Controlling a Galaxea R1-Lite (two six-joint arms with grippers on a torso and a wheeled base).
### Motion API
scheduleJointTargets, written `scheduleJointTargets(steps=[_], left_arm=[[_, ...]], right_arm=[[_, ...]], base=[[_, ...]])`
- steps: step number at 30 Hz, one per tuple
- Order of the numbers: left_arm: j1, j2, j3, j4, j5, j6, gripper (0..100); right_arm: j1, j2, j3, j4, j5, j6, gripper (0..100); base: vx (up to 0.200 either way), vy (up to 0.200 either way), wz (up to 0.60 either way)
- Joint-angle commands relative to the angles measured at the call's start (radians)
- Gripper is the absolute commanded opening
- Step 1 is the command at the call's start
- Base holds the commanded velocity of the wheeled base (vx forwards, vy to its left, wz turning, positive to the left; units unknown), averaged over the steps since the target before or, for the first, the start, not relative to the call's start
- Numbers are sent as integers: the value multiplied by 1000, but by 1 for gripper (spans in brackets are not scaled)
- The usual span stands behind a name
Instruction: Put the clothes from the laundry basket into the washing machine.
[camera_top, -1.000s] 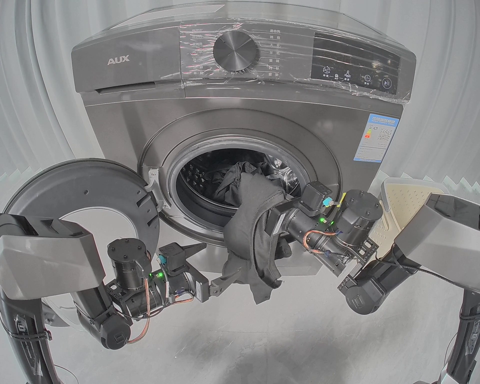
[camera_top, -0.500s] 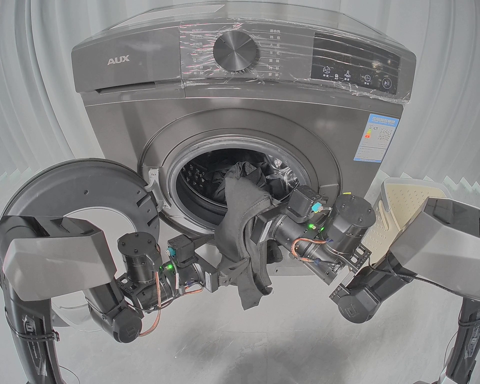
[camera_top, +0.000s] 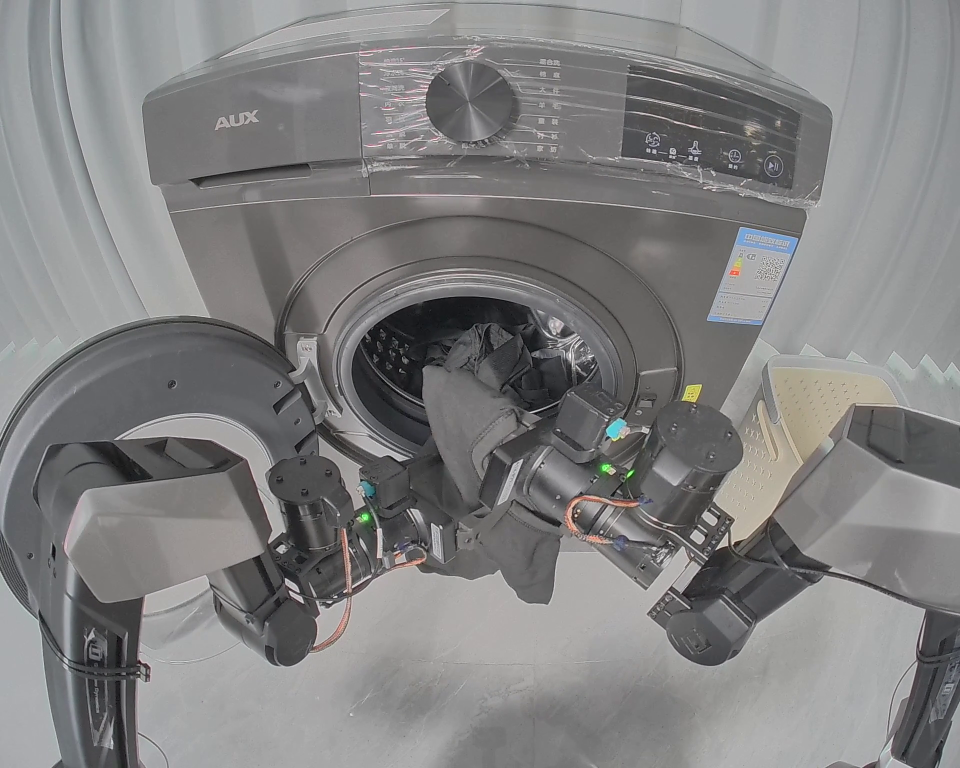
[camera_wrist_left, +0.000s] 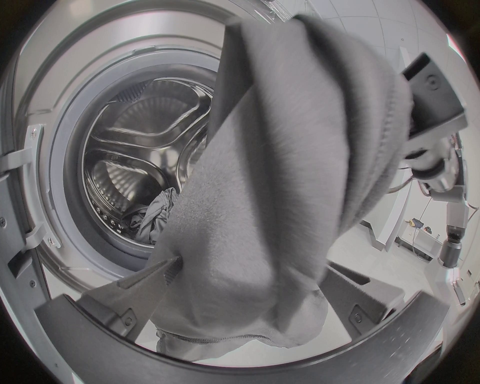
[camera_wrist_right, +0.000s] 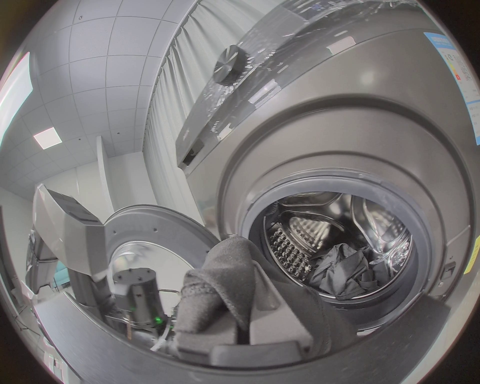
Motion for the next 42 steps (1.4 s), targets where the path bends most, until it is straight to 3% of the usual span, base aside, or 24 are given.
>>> scheduleJointTargets(steps=[1, 8, 9, 18, 21, 25, 30, 31, 35, 42], left_arm=[[10, 59, -67, 2, 4, -1, 100], [10, 93, -84, 2, 5, -1, 100], [10, 94, -84, 2, 5, 1, 0], [10, 73, -81, 0, 4, 1, 0], [12, 42, -66, 0, 14, 2, 0], [10, -21, -30, 0, 57, 1, 0], [10, -119, 40, 0, 68, -5, 0], [12, -131, 49, 0, 70, -11, 0], [18, -162, 63, 0, 96, -31, 0], [42, -271, 157, -1, 105, -42, 0]], right_arm=[[25, -9, 3, -1, 1, 0, 0], [31, -10, 3, -1, 1, 2, 0], [31, -10, 3, -1, 1, 2, 0], [13, -16, 3, -1, -2, 3, 0], [2, -23, 6, 4, -25, 3, 0], [-28, -24, 56, 10, -45, 3, 0], [-42, -38, 128, -1, -51, 6, 0], [-42, -43, 137, -1, -51, 6, 100], [-34, -69, 188, 5, -51, 6, 100], [-45, -98, 518, 5, -50, -7, 100]], base=[[0, 0, 0], [0, 0, 0], [0, 0, 0], [0, 0, 0], [0, 0, 0], [0, 0, 0], [0, 0, 0], [0, 0, 0], [0, 0, 0], [0, 0, 0]])
